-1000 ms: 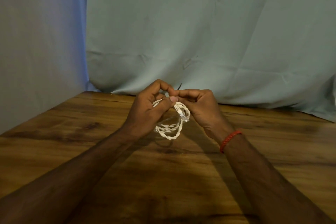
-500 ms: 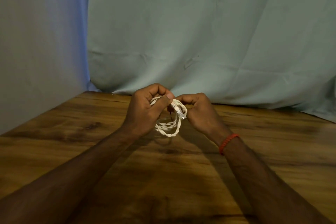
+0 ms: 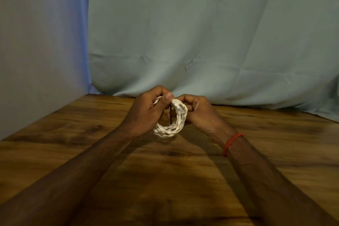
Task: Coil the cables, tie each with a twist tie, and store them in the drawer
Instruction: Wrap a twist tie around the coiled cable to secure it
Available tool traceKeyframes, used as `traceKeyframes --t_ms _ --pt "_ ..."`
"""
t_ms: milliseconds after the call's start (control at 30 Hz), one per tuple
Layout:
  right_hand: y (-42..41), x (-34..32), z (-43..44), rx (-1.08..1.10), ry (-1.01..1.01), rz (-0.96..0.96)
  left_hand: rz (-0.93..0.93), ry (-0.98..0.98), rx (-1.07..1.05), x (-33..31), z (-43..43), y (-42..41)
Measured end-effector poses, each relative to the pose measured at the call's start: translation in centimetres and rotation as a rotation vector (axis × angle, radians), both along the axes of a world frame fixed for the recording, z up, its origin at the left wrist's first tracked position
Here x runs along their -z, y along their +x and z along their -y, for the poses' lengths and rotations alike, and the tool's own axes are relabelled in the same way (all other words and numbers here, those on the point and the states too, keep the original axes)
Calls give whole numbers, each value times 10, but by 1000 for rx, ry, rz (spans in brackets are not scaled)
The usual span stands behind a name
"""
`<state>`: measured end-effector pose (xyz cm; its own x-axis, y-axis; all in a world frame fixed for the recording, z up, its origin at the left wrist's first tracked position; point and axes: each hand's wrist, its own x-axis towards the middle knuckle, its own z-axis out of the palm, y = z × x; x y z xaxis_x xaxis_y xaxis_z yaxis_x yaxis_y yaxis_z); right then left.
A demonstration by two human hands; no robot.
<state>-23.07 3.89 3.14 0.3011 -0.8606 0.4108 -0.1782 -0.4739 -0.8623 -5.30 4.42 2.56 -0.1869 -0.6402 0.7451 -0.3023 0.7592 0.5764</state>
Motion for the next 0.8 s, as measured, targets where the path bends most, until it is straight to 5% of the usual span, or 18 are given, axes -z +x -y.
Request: traceKeyframes --t_ms 267,433,667,800 --pt "-1 1 2 -12 33 -120 0 -38 -26 7 3 -2" --pt "-5 -2 2 -129 17 -194 -349 191 149 8 10 -4" --pt "-15 -2 10 130 -321 -589 -597 284 336 8 17 -2" --pt "-17 -3 8 229 -496 -585 -627 308 341 7 14 -3"
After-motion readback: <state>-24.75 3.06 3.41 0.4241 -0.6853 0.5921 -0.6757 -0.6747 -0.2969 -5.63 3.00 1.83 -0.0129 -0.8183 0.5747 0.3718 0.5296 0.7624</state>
